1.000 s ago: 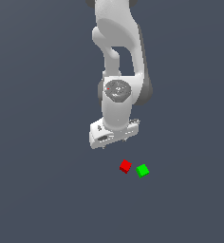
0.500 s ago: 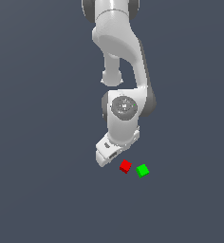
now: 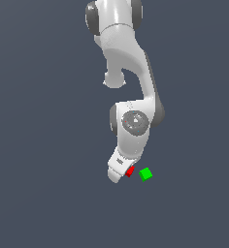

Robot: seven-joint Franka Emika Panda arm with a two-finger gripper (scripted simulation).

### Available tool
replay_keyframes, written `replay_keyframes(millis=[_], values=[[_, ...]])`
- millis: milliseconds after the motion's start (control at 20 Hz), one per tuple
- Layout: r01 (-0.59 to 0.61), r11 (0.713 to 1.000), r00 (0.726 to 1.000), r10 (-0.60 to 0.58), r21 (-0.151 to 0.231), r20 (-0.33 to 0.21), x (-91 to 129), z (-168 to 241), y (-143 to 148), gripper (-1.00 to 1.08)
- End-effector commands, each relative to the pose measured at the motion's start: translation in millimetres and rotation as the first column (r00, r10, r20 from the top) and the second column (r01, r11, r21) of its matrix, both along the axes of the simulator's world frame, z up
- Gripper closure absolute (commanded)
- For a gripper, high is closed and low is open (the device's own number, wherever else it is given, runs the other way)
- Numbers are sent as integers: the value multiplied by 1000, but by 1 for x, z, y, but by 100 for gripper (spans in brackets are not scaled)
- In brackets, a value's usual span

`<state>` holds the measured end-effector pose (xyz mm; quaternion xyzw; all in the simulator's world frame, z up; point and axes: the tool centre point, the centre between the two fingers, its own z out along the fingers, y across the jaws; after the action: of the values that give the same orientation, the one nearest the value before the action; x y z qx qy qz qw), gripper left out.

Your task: Stack the red cube on top of the green cube.

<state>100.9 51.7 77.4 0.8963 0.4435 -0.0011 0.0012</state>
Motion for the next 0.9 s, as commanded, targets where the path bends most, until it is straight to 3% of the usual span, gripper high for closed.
replay_keyframes(millis=[0,550,850], values=[[-41,999,999,41,1,1,4,-3,5,-92],[-88,996,996,88,3,1,7,-9,11,-92],[-91,996,996,91,3,1,6,-34,11,-92]])
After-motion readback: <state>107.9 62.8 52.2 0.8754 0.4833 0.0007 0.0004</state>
